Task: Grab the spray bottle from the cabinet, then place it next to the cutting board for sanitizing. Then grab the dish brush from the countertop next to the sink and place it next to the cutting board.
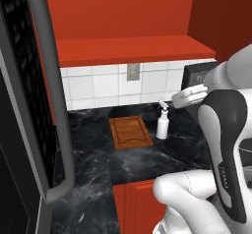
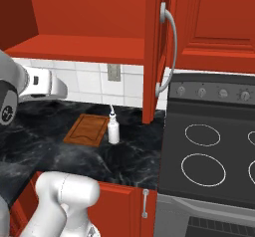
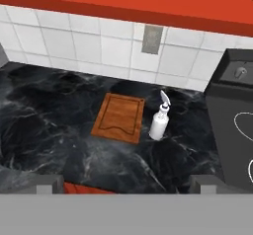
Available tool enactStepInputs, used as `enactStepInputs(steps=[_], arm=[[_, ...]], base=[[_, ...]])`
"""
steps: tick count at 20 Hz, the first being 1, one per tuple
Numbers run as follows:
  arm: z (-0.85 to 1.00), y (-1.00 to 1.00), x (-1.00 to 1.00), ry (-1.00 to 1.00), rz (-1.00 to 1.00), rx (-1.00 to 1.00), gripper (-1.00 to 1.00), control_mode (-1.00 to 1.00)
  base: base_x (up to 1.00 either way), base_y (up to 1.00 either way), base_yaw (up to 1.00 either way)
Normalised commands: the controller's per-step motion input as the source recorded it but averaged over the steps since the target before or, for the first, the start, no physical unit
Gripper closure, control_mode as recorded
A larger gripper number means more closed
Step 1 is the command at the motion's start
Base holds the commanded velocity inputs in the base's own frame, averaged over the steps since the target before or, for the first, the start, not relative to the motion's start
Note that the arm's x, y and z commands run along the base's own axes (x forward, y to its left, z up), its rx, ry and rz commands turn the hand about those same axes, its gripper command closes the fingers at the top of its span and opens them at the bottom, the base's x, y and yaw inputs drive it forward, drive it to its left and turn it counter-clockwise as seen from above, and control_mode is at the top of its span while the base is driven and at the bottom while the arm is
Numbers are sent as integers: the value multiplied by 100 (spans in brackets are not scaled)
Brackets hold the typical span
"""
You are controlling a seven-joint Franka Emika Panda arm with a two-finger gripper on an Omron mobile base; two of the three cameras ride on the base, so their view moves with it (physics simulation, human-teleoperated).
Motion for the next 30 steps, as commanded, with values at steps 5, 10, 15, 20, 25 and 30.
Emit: enactStepInputs(steps=[5,10,15,20,25,30], arm=[[-4,0,-4,-1,-12,1,-100,-100],[-4,0,-5,-4,-12,1,-100,-100],[0,-4,-12,-2,-6,2,-100,100],[0,0,0,0,0,0,-100,100],[0,0,0,0,0,0,-100,100],[0,0,0,0,0,0,-100,100]], base=[[0,0,0],[0,0,0],[-17,-10,-2],[-75,-48,0],[-67,-52,0],[-18,-82,0]])
